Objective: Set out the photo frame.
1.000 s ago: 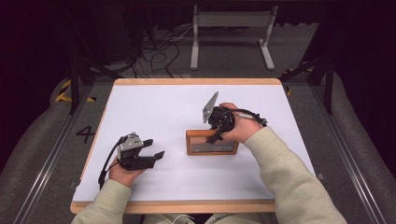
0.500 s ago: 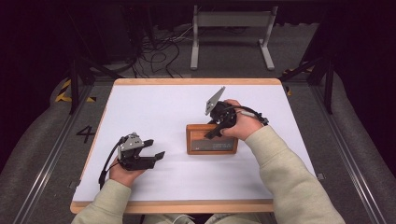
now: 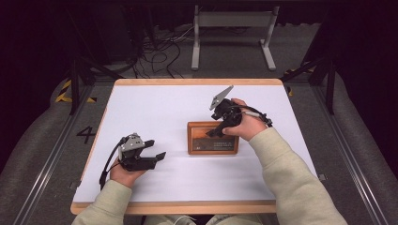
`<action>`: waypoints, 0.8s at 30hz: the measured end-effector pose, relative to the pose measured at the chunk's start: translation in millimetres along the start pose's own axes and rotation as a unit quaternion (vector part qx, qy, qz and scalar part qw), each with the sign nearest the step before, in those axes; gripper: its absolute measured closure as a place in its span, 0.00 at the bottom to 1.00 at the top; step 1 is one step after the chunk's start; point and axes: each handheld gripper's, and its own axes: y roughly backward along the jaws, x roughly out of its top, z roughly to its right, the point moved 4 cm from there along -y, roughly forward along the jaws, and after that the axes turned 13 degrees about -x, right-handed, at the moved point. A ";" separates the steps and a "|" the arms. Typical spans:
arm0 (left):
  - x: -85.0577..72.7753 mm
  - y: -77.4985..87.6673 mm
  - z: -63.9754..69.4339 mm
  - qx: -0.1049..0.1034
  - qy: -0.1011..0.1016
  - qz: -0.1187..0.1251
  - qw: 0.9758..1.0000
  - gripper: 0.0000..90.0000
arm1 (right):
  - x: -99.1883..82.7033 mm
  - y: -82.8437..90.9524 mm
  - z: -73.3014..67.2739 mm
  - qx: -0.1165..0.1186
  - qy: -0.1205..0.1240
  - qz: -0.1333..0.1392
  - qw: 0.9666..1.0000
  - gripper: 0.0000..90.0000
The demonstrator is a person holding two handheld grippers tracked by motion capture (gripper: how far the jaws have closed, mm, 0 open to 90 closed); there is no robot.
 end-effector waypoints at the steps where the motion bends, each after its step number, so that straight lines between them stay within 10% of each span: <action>1: 0.0 0.4 -0.1 0.001 -0.002 -0.001 1.000 0.34 | -0.3 2.0 0.5 -0.003 -0.007 0.003 1.000 0.24; 24: 3.5 5.8 9.2 -0.004 -0.002 0.004 1.000 0.31 | -51.1 76.4 14.4 -0.058 -0.104 0.079 0.990 0.22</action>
